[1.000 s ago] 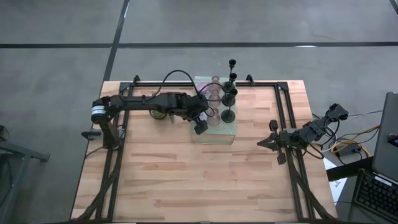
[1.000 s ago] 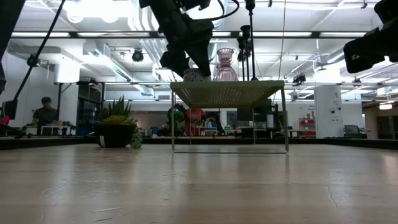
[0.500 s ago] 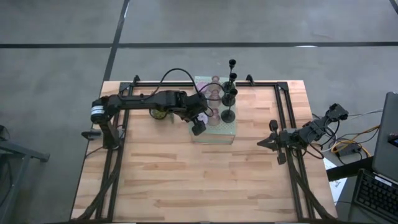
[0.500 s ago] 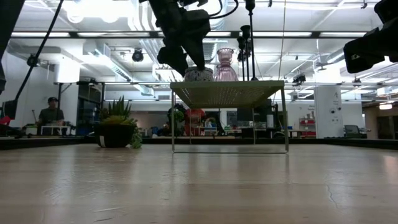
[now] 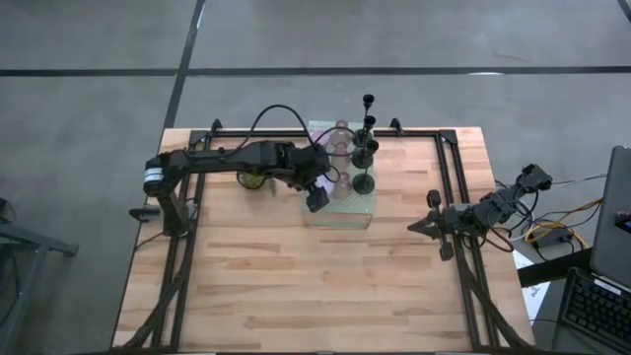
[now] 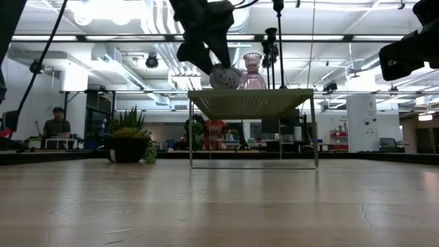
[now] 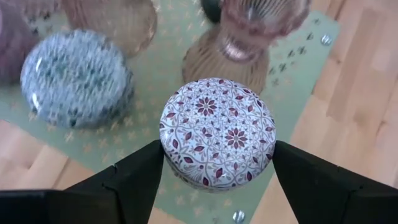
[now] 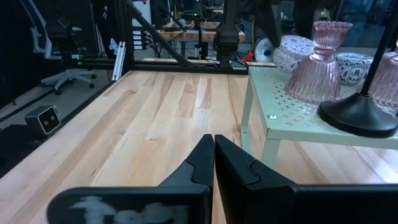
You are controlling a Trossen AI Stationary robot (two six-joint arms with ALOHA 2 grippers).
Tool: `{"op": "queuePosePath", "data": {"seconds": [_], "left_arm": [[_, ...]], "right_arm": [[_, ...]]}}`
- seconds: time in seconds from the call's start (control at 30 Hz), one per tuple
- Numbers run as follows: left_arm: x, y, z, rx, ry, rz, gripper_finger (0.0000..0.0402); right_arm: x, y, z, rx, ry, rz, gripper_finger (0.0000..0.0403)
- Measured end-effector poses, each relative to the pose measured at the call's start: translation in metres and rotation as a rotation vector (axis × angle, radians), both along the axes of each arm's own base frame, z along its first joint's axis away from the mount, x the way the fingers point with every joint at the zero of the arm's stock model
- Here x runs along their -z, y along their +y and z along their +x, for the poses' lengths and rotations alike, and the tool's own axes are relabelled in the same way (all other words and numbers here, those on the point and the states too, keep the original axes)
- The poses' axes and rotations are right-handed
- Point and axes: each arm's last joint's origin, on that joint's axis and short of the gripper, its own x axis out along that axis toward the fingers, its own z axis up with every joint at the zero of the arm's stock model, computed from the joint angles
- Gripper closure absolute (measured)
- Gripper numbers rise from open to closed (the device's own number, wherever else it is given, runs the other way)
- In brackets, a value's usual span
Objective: Pick & Place candle stick holders
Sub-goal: Put the red scented candle on the shelf
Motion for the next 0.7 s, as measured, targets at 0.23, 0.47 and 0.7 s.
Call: {"op": "queuePosePath", "data": {"seconds": [0.23, 0.47, 0.7], "left_arm": [[0.006, -0.001, -0.003, -0.027, 0.049, -0.021, 0.0106], [0.023, -0.002, -0.004, -0.05, 0.09, -0.024, 0.0097], [0.027, -0.004, -0.005, -0.05, 0.102, -0.024, 0.0095]], "right_arm": [[0.0, 0.0, 0.0, 0.0, 0.001, 0.001, 0.0394], [0.0, 0.0, 0.0, 0.0, 0.001, 0.001, 0.0394], [0.0, 0.0, 0.0, 0.0, 0.001, 0.002, 0.0394]]}}
